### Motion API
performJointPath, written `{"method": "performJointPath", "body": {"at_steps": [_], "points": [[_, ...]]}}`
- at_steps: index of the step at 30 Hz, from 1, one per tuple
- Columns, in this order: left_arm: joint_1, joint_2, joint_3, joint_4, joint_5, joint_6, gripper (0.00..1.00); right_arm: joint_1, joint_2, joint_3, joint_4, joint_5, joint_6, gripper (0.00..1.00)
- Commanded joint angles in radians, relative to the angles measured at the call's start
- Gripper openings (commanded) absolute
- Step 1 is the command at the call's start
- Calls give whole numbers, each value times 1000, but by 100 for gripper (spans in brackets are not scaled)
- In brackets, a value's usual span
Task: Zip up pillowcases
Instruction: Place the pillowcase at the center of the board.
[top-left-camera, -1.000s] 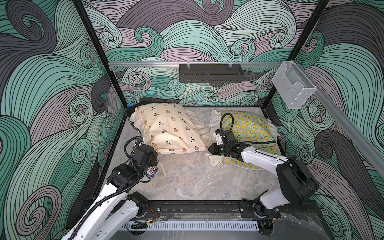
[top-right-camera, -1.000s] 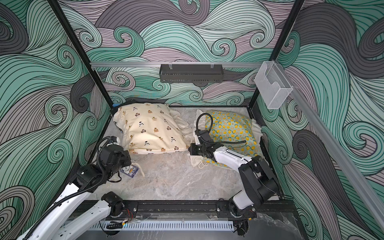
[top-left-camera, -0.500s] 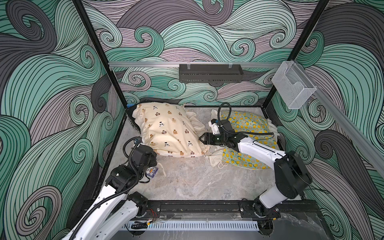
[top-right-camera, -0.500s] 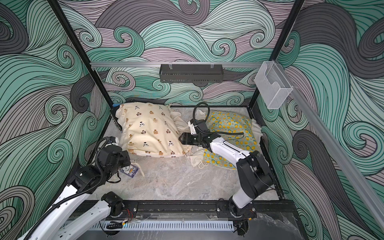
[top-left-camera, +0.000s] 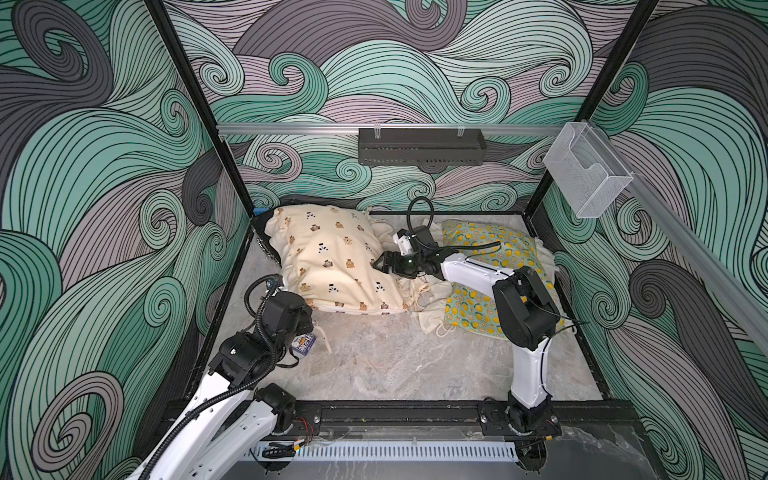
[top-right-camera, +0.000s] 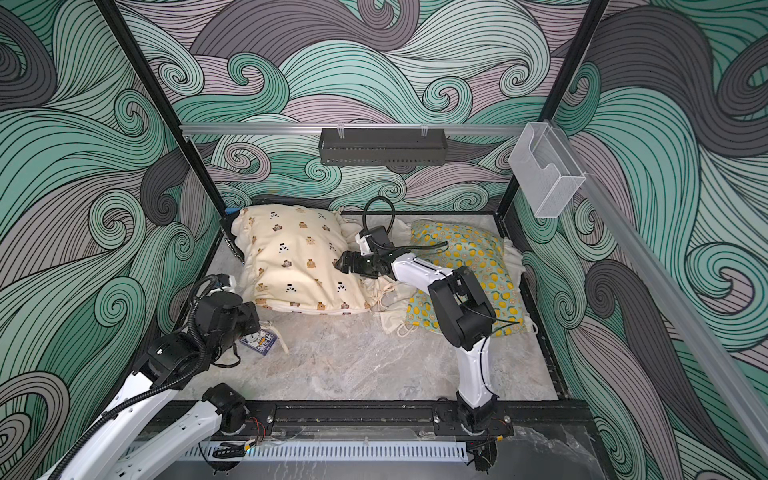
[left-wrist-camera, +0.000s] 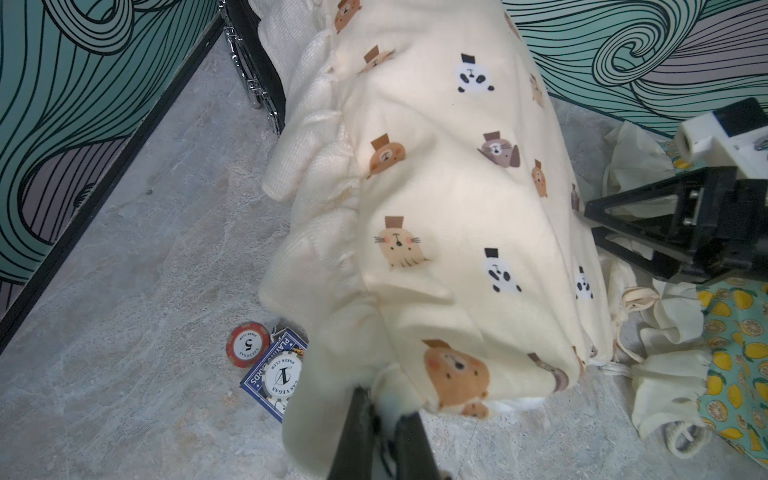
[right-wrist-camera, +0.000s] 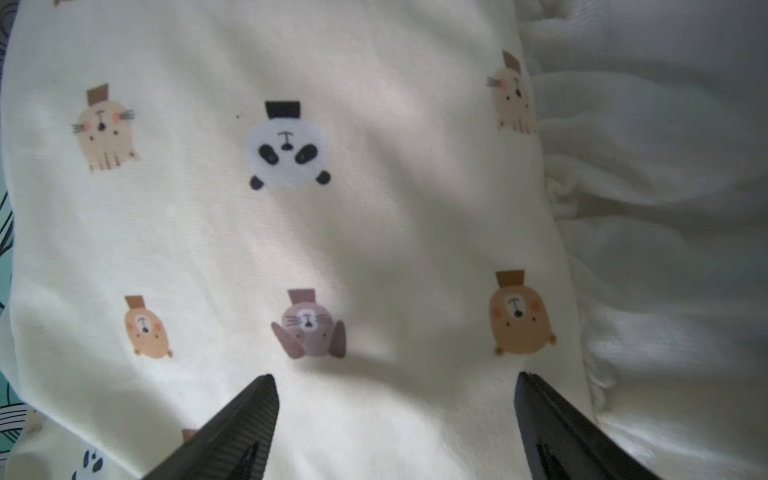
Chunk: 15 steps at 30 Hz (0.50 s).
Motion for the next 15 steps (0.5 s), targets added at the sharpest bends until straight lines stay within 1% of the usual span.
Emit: {"method": "performJointPath", "body": {"at_steps": [1,5,10,15], "points": [[9,6,-1,14,-3,-5,0,14,46,59,-17,-5,5,92],[9,27,4,19,19,9,0,21,90,94,-6,0,10,83],[9,28,4,29,25,18,0,23,107,98,39,9,30,59],[10,31,5,33,25,26,0,28,114,104,46,16,37,43]]}}
